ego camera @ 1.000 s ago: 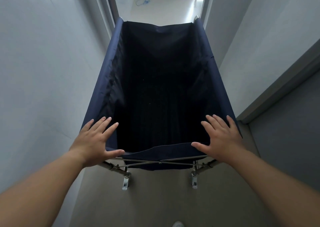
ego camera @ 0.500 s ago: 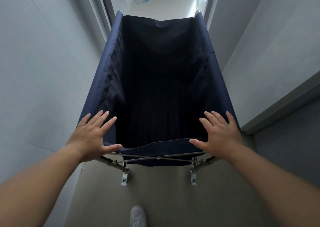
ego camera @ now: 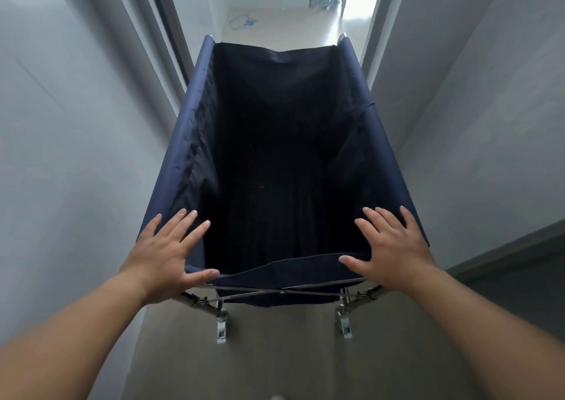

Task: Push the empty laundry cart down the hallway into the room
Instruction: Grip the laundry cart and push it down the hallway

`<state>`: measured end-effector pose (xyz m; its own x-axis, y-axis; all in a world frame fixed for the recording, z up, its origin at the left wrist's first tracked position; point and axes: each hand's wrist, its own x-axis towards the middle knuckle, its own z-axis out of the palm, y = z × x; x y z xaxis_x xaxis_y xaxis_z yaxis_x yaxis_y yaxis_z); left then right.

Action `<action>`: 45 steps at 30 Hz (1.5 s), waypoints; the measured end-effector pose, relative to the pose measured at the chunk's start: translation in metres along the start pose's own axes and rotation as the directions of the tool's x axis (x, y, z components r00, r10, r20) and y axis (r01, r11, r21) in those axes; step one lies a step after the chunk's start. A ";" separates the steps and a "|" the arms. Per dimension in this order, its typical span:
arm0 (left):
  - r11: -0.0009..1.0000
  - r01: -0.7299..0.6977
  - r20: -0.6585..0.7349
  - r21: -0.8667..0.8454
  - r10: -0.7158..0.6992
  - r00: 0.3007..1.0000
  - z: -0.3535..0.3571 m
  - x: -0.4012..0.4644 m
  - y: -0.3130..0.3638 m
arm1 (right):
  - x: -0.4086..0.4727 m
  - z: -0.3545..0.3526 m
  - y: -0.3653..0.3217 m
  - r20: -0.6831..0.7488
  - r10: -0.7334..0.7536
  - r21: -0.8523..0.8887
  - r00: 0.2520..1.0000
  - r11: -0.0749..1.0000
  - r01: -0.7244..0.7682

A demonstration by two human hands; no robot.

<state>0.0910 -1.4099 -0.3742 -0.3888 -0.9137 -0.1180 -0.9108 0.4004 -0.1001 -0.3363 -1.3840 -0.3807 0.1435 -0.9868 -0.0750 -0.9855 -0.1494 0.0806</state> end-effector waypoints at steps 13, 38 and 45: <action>1.000 0.008 -0.002 -0.024 -0.008 1.000 -0.013 0.165 -0.065 | 0.171 -0.009 0.031 0.001 0.024 -0.002 1.000 1.000 -0.024; 0.995 0.097 -0.009 -0.023 -0.097 0.995 -0.047 0.512 -0.146 | 0.529 -0.031 0.154 -0.004 -0.036 -0.016 0.999 0.999 0.036; 0.995 0.100 -0.024 -0.020 -0.101 0.995 -0.054 0.596 -0.189 | 0.621 -0.034 0.160 -0.025 -0.046 -0.014 0.999 0.999 0.046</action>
<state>0.0240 -2.0344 -0.3728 -0.2982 -0.9508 -0.0837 -0.9479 0.3053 -0.0913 -0.4018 -2.0230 -0.3801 0.1911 -0.9801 -0.0537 -0.9765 -0.1954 0.0914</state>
